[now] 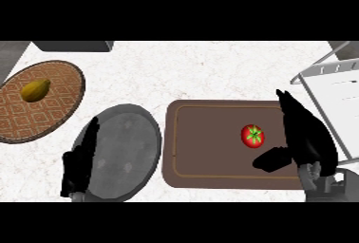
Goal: Pick the tomato from the tray and place it in the tiered basket
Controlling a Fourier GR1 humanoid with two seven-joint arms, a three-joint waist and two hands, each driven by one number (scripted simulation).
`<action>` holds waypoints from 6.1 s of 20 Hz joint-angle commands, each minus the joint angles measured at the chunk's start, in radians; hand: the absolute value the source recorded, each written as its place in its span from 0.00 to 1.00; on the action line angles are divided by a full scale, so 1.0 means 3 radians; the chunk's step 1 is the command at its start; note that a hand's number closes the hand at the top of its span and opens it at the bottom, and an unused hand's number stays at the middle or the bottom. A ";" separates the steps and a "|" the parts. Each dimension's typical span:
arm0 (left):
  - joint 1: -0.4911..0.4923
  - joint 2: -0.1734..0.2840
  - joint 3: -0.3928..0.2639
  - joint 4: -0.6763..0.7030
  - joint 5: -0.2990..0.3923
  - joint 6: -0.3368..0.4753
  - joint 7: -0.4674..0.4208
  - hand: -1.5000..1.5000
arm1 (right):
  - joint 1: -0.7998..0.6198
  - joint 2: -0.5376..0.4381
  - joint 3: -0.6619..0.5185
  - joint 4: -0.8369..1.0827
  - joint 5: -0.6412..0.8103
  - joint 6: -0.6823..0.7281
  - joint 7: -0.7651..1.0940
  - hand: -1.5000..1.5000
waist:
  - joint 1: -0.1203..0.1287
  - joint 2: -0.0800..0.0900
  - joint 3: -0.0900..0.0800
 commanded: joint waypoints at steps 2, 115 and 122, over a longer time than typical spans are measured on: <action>0.0004 -0.0039 0.0043 0.0198 0.0061 -0.0107 0.0031 0.50 | -0.0330 0.0424 0.0095 0.0179 0.0112 0.0301 0.0680 0.00 | -0.0009 0.0016 -0.0020; 0.0218 -0.0330 0.0268 0.0126 -0.0266 -0.0299 -0.0051 0.50 | -0.0876 -0.0481 -0.3356 0.1310 0.1486 0.0567 -0.0586 1.00 | -0.0005 0.0024 -0.0015; 0.0330 -0.0301 0.0281 -0.0036 -0.0251 -0.0353 0.0018 0.50 | -0.0894 -0.0155 -0.3330 0.1677 0.1596 -0.0126 -0.0621 1.00 | -0.0002 0.0017 -0.0014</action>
